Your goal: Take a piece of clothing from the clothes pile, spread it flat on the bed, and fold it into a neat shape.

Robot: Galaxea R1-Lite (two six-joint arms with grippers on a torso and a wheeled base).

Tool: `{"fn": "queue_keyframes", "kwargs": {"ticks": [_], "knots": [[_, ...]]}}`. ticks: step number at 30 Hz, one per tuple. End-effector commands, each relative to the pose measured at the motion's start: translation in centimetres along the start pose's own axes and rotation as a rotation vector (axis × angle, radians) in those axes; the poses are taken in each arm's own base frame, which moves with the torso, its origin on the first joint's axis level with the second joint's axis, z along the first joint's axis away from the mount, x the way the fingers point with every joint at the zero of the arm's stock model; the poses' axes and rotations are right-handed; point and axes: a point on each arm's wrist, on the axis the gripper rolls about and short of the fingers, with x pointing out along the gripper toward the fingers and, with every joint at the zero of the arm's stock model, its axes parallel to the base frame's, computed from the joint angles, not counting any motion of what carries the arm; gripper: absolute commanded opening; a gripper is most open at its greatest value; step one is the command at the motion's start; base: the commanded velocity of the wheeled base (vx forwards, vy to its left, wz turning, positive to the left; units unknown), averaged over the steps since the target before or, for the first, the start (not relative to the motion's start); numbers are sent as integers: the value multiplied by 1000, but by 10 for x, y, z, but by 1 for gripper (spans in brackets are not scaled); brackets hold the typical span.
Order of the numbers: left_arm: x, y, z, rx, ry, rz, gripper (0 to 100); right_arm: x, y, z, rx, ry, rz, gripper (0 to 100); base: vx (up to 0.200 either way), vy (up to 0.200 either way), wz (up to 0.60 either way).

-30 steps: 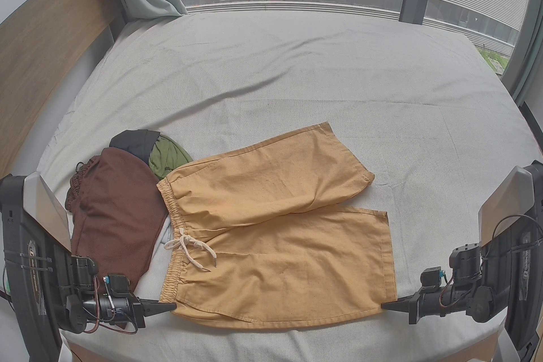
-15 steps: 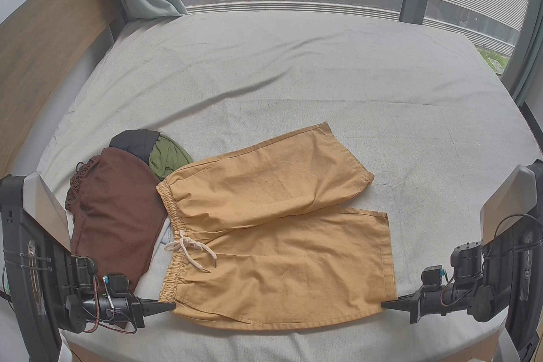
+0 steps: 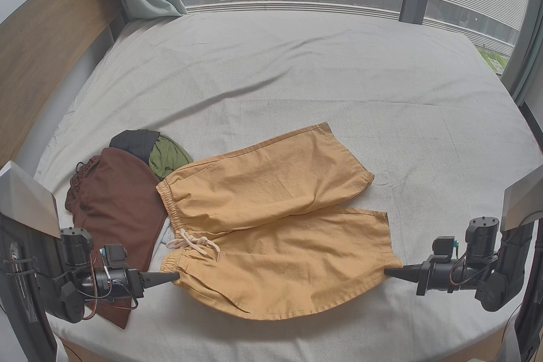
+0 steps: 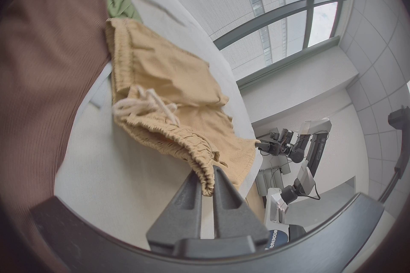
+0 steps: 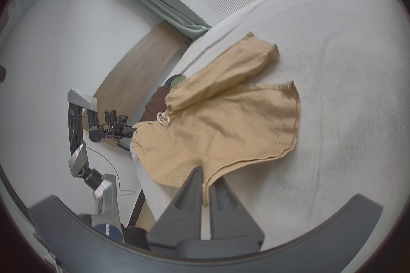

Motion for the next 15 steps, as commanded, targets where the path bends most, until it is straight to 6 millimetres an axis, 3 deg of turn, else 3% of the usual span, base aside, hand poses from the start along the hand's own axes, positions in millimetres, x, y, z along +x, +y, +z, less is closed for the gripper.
{"fn": "queue_keyframes", "kwargs": {"ticks": [1, 15], "knots": [[0, -16, 21, 86, -52, -34, 0, -3, 11, 22, -51, -83, 27, 0, 0, 0, 0], [3, -15, 37, 113, -94, -41, 0, -8, 20, 42, -52, -159, 51, 0, 0, 0, 0]]}}
